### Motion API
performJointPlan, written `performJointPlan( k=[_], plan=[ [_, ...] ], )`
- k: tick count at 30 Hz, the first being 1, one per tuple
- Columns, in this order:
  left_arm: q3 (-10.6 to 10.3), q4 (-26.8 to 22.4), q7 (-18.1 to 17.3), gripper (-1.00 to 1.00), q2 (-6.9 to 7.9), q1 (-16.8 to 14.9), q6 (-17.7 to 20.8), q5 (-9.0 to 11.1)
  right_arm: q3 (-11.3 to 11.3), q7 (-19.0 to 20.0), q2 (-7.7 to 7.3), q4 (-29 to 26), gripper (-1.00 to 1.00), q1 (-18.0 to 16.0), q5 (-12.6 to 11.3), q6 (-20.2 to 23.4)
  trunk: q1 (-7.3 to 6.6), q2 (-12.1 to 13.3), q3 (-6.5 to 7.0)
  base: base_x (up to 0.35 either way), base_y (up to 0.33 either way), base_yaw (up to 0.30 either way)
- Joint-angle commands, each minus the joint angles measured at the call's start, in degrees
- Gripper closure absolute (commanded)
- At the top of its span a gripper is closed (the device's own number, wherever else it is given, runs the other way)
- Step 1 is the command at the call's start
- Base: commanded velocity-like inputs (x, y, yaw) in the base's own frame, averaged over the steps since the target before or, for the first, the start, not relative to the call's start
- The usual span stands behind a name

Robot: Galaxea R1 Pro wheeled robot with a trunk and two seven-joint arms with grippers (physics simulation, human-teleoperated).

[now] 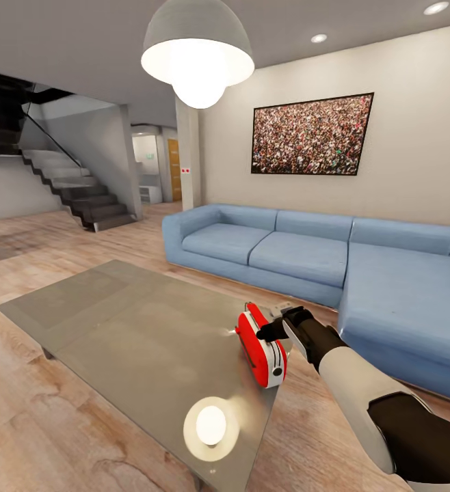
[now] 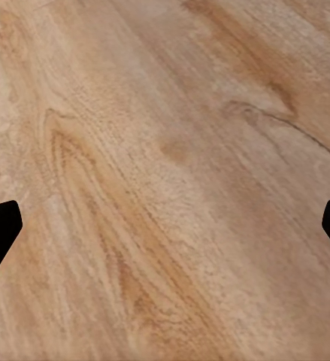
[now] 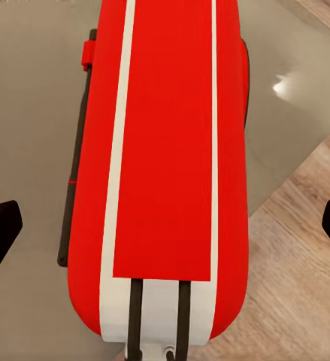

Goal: Turn on the radio receiver that's on the table in the living room.

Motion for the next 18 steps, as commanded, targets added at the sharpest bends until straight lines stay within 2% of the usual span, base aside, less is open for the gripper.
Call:
performJointPlan(
  k=[1,11,18],
  plan=[
    [0.0,0.0,0.0,-1.00,0.00,0.0,0.0,0.0,0.0,0.0,0.00,0.0,-1.00,0.0,0.0,0.0,0.00,0.0,0.00,0.000,0.000,0.000],
    [0.0,0.0,0.0,-1.00,0.00,0.0,0.0,0.0,0.0,0.0,0.00,0.0,-1.00,0.0,0.0,0.0,0.00,0.0,-0.01,0.000,0.000,0.000],
    [0.0,0.1,0.0,-1.00,0.02,0.0,0.0,0.0,0.0,0.0,0.00,0.0,-1.00,0.0,-0.1,0.0,0.00,0.0,-0.50,0.000,0.000,0.042]
  ],
)
